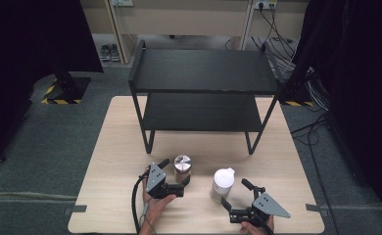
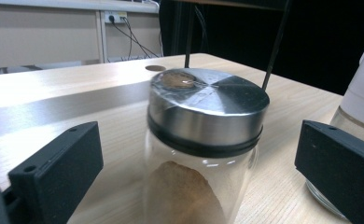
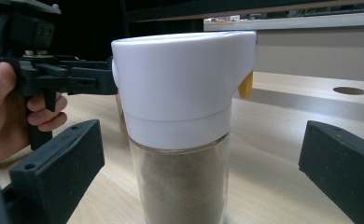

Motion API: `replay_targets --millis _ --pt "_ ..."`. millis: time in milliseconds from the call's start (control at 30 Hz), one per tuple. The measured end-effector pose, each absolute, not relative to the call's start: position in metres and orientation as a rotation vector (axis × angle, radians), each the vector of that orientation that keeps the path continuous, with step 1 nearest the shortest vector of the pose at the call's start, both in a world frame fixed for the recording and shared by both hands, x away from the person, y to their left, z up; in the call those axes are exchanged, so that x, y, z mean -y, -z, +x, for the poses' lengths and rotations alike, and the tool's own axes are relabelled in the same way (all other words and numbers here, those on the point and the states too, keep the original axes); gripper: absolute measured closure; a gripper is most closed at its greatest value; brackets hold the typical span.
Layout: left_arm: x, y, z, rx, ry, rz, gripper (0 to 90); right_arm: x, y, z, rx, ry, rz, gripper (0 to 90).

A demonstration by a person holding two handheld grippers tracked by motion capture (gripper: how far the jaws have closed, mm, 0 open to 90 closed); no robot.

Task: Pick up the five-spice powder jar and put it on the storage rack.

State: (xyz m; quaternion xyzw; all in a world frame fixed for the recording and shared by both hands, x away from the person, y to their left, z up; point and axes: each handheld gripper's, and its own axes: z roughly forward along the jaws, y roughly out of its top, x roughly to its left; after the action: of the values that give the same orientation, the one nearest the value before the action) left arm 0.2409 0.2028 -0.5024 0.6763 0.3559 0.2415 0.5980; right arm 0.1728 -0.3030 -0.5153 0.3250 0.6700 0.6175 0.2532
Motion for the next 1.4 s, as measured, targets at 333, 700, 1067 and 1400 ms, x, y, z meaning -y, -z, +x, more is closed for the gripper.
replay_targets --millis 333,700,1067,1400 --pt "-0.193 0.499 0.245 -0.833 -0.574 1.606 5.6 0.303 0.515 0.173 -1.82 -1.679 0.884 0.4" --pt "-0.188 0.496 0.249 -0.862 -0.574 1.627 12.6 0.303 0.515 0.173 -1.82 -1.679 0.884 0.4" --pt "-0.18 0.494 0.251 -0.868 -0.614 1.676 26.1 0.303 0.515 0.173 -1.821 -1.678 0.883 0.4" --pt "-0.178 0.493 0.251 -0.857 -0.625 1.687 30.0 0.303 0.515 0.173 -1.823 -1.678 0.883 0.4"
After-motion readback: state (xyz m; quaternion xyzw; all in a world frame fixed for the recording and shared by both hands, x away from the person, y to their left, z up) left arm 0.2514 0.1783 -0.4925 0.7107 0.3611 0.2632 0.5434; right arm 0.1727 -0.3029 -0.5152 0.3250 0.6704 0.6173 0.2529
